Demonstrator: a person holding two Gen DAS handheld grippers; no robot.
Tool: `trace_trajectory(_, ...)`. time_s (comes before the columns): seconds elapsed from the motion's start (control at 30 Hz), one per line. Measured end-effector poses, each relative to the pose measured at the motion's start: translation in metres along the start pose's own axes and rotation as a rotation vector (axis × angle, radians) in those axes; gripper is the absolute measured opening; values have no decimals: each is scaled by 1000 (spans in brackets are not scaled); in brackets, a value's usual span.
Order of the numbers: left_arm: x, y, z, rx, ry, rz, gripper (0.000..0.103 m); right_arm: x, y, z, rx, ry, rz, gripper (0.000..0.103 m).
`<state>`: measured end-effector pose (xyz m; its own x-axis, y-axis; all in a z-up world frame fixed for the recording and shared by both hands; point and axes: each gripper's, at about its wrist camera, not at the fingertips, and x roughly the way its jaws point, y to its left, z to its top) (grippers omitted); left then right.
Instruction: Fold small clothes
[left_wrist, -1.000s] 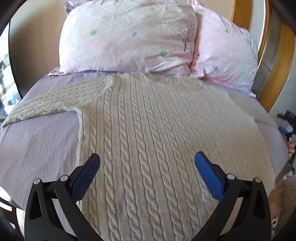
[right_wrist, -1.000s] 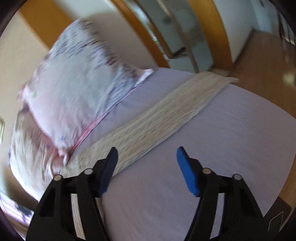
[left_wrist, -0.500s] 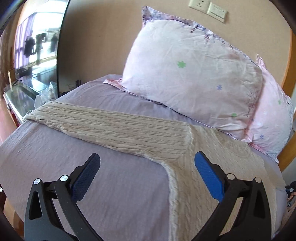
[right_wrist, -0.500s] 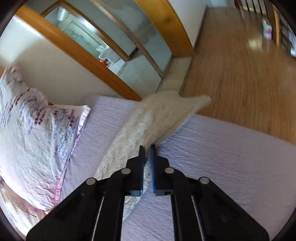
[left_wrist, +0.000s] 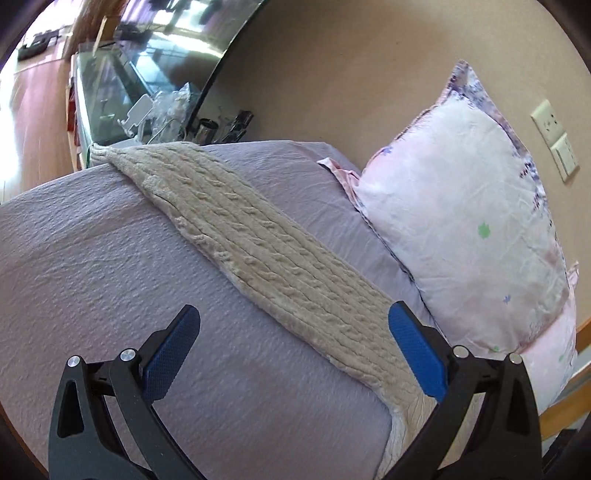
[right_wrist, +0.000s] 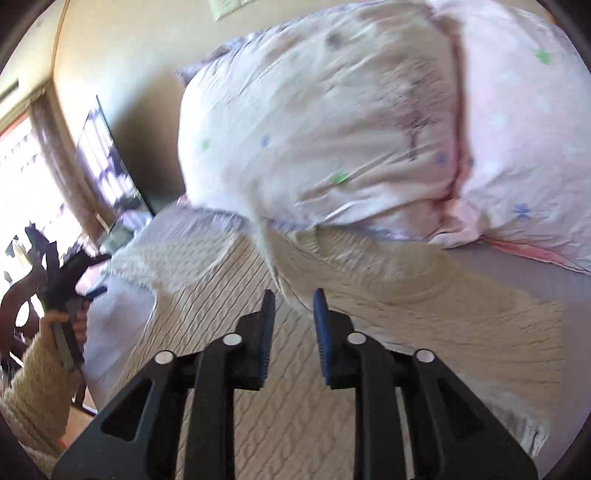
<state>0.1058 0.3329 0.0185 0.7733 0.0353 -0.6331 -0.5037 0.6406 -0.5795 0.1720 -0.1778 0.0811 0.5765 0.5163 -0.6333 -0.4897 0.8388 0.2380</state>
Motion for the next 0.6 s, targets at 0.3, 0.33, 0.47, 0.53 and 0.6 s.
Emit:
trace_trajectory(0.3,12,57,48,-272,-25,-22,81,-62,-23,-20,62,-182,-76,80)
trace_trajectory(0.33,14,60,54,-275,-28,-13,77,-68,-34,-23,92,-189,-84,81)
trace_trajectory(0.47,27,75,74,-334,-13,20,34,-90,-74,-37,201,-219,-119,81)
trace_trajectory(0.53,31,70,80,-330,3,36,19,-100,-93,-45,256,-231,-124,82)
trace_trajectory(0.6,29,39,84,-231,-16,33,8,-109,-106,-51,290,-242,-135,82)
